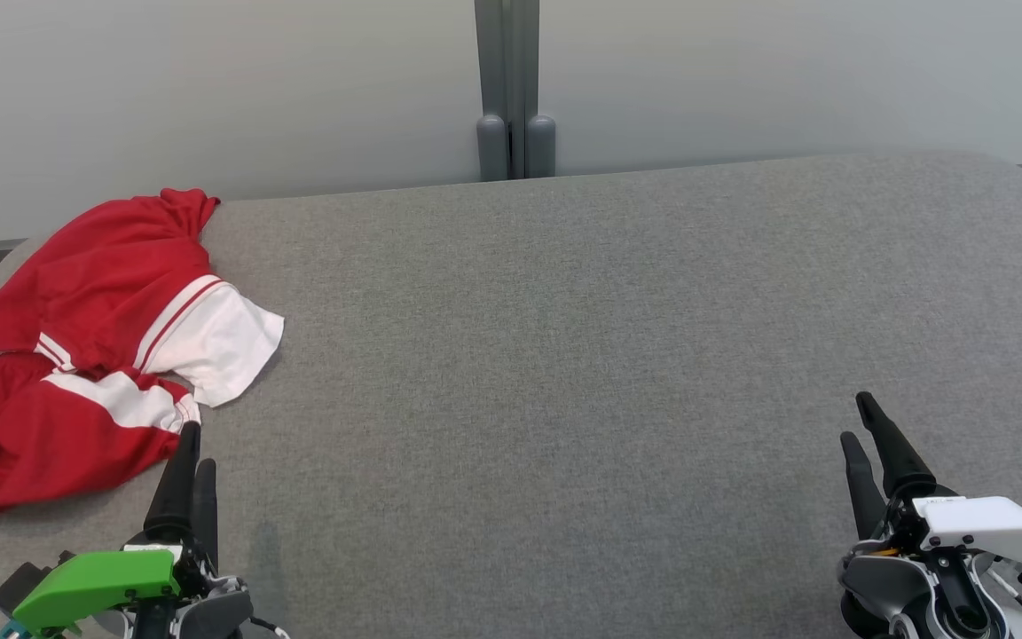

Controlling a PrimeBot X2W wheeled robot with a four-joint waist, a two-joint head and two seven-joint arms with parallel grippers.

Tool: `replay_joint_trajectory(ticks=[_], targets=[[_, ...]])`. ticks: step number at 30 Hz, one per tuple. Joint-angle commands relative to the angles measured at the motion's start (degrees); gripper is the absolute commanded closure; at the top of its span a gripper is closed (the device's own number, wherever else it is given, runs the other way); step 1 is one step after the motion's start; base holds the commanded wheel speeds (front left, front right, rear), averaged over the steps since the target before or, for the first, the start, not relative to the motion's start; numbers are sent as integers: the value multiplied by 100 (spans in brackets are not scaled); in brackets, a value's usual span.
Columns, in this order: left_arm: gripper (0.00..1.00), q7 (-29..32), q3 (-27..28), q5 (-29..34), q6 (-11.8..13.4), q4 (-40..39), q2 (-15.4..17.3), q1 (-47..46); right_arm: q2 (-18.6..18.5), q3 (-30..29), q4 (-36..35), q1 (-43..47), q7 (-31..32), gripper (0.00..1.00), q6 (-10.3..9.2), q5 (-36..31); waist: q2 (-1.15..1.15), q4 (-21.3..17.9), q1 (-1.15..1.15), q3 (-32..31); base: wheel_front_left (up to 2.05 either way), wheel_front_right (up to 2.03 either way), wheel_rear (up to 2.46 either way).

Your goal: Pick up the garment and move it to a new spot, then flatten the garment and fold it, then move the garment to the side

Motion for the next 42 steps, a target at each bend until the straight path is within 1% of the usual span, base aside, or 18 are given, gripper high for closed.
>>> replay_joint_trajectory(ticks=[1,6,12,21,30,38,42], targets=[[0,-63,-55,53,-7,-111,26,-79,-22,43,-125,-77,-65,0,10,-30,0,0,0,1,0,0,0],[0,-206,-174,193,-14,-157,30,-50,-26,85,-171,-19,-208,0,11,-143,0,1,0,4,0,0,0],[0,-363,-266,560,12,-241,33,-41,-30,93,-237,28,-366,0,11,-448,0,4,0,8,0,0,0],[0,-603,-487,1633,227,-510,39,-41,-36,38,-459,104,-606,0,12,-1526,0,8,0,20,0,0,0],[0,-805,-737,2657,418,-682,44,-15,-41,86,-816,185,-807,0,13,-2968,0,19,0,31,0,0,0],[0,-964,-954,3684,524,-734,48,14,-46,195,-1007,275,-965,0,14,-4065,0,32,0,34,0,0,0],[0,-1041,-1043,4155,566,-716,49,55,-47,250,-1032,325,-1042,0,14,-4485,0,35,0,33,0,0,0]])
